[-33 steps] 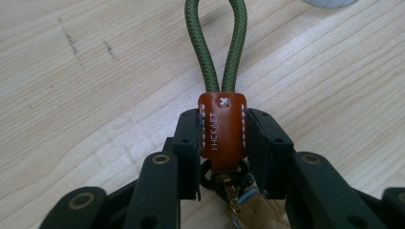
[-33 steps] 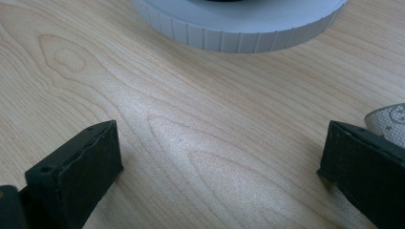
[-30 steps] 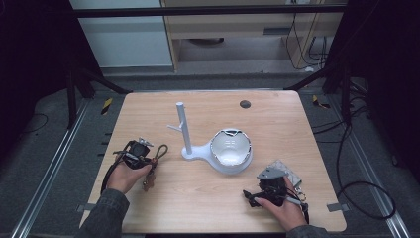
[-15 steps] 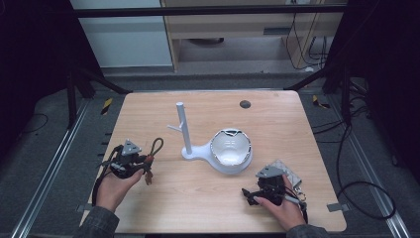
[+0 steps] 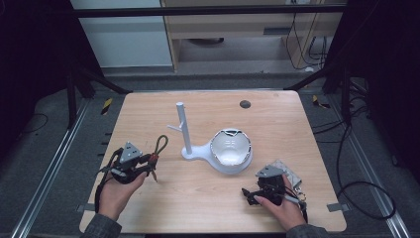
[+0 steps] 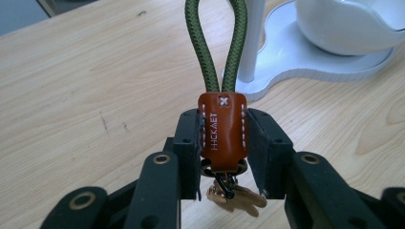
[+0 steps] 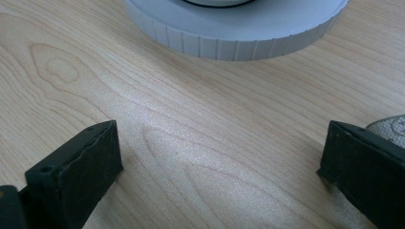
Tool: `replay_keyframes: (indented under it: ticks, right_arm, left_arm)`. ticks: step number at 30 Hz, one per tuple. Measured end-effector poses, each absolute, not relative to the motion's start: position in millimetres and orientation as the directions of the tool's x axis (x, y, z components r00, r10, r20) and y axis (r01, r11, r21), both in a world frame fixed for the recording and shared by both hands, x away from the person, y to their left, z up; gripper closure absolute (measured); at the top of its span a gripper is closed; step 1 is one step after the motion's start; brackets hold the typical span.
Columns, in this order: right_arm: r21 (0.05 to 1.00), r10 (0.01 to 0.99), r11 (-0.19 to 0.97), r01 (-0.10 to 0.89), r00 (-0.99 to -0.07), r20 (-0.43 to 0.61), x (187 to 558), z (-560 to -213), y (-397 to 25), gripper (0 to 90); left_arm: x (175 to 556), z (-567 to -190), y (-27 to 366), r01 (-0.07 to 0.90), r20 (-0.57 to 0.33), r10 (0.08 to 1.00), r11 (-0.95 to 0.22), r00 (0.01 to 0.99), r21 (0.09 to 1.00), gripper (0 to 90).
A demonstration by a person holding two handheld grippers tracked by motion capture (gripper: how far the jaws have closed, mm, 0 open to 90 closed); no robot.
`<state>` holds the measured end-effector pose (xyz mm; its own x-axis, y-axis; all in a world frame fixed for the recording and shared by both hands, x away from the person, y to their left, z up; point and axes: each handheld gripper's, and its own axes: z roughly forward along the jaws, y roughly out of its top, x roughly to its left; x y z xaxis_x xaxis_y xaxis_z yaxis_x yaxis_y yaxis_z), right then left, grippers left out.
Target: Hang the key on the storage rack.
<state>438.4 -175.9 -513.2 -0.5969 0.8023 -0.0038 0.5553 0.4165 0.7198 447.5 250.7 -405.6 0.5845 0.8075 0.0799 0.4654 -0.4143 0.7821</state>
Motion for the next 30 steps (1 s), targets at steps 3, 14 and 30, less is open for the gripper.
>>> replay_keyframes:
  ticks: [3, 14, 30]
  right_arm:
    - [0.72, 0.802, 0.416, 0.555, -0.597, -0.004, 438, -513, -176, 0.3]
    - [0.72, 0.801, 0.418, 0.554, -0.599, -0.005, 439, -513, -176, 0.3]
    - [0.72, 0.799, 0.42, 0.553, -0.601, -0.004, 439, -513, -176, 0.2]
  left_arm:
    - [441, -402, 248, 0.448, 0.074, 0.801, -0.405, 0.594, 0.797, 66.1]
    - [428, -392, 246, 0.418, 0.055, 0.789, -0.381, 0.611, 0.824, 66.1]
    - [416, -384, 228, 0.366, 0.06, 0.766, -0.373, 0.641, 0.853, 66.1]
